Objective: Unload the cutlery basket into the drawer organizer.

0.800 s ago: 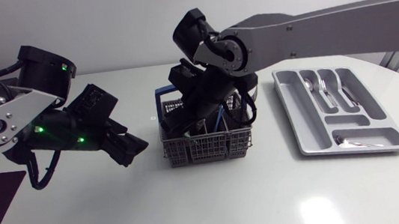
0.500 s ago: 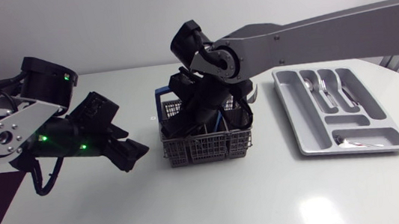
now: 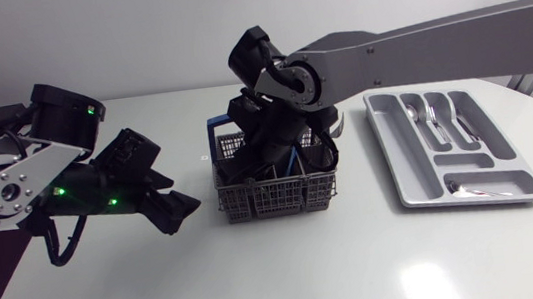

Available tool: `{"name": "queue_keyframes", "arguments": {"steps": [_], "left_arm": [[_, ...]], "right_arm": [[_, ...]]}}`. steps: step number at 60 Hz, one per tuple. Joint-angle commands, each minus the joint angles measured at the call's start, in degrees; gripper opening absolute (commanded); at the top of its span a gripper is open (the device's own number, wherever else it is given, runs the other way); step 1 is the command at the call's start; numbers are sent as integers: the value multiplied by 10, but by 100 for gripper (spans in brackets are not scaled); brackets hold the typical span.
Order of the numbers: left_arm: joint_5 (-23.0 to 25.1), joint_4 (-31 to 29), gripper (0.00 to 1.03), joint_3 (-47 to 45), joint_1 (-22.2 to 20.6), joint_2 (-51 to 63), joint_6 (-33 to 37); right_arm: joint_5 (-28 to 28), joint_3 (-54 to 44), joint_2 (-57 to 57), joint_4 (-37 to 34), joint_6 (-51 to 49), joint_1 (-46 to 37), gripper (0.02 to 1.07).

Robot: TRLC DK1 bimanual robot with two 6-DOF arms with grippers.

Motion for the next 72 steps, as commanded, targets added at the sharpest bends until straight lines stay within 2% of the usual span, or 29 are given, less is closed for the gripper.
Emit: {"name": "queue_keyframes", "arguments": {"steps": [1,14,24,34,47,61,72], "left_arm": [[5,5,87,-15,-7,-10,5],[5,7,87,-13,-18,-16,0],[4,6,87,-13,-22,-27,-4],[3,0,87,-10,-34,-37,-6],[-5,-9,87,13,-64,-35,-19],[-10,-9,87,41,-86,-10,-27],[-10,-8,87,67,-92,16,-31]], "right_arm": [[-1,-26,-14,7,2,5,8],[-34,-35,-83,13,-8,5,8],[-92,-40,-147,12,-6,-6,8],[-169,-39,-206,-15,-5,-67,8],[-223,-65,-296,-65,-25,-155,8],[-229,-122,-358,-148,-103,-295,8],[-181,-176,-383,-186,-176,-419,8]]}}
